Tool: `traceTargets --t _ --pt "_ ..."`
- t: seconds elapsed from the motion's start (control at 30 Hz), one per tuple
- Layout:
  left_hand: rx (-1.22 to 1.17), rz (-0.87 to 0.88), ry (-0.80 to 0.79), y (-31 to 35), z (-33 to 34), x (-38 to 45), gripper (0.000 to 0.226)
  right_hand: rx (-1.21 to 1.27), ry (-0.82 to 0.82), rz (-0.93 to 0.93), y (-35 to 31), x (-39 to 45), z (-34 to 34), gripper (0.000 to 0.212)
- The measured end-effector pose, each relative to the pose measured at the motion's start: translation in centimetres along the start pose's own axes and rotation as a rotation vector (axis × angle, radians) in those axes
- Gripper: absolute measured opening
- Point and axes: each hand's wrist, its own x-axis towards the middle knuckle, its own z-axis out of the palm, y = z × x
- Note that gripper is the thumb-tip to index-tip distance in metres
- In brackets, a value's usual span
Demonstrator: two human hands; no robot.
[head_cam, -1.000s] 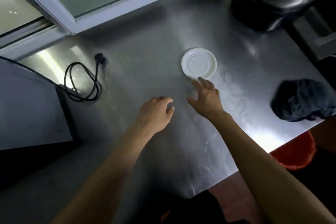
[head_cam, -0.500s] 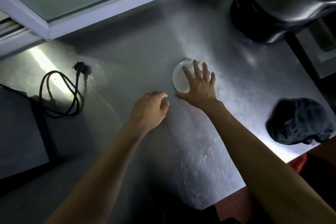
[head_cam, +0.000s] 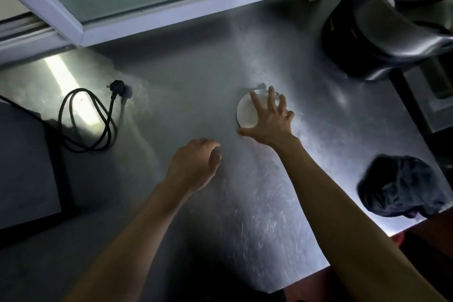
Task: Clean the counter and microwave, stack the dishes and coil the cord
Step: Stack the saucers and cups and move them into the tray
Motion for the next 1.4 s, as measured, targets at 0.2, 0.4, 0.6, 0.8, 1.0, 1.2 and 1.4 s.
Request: traceTargets --t 0.2,0.4,0.6,0.8,1.0,1.2,1.4 --pt "-0.039 -0.069 0.019 -1.8 0.0 -3.8 0.056 0.015 -0.007 -0.037 -2.8 -3.9 0.9 0.116" --pt "-0.105 -0.187 0.054 -5.2 0.4 -9.8 0.056 0.026 0.009 -0.206 -7.0 -11.2 2.7 0.116" --pt "-0.162 -0.311 0.1 -8.8 2.0 -16.3 0.054 -0.017 -0.022 -0.383 -11.7 -16.9 4.4 0.118" --pt "-0.204 -0.389 0.211 -11.4 4.0 -24.2 0.032 -0.047 -0.035 -0.529 -17.1 -22.0 5.6 0.119" --pt "-0.306 -0.463 0.354 -14.9 6.5 -34.6 0.04 -0.094 -0.016 -0.707 -23.5 -29.8 7.4 0.119" --pt "-0.349 -0.54 0.426 -18.2 9.4 -45.5 0.052 -0.134 -0.023 -0.833 -29.1 -38.1 9.9 0.117" --pt "-0.393 -0.701 0.57 -21.7 12.6 -55.0 0.053 -0.192 -0.035 -0.964 -35.0 -45.6 12.5 0.115"
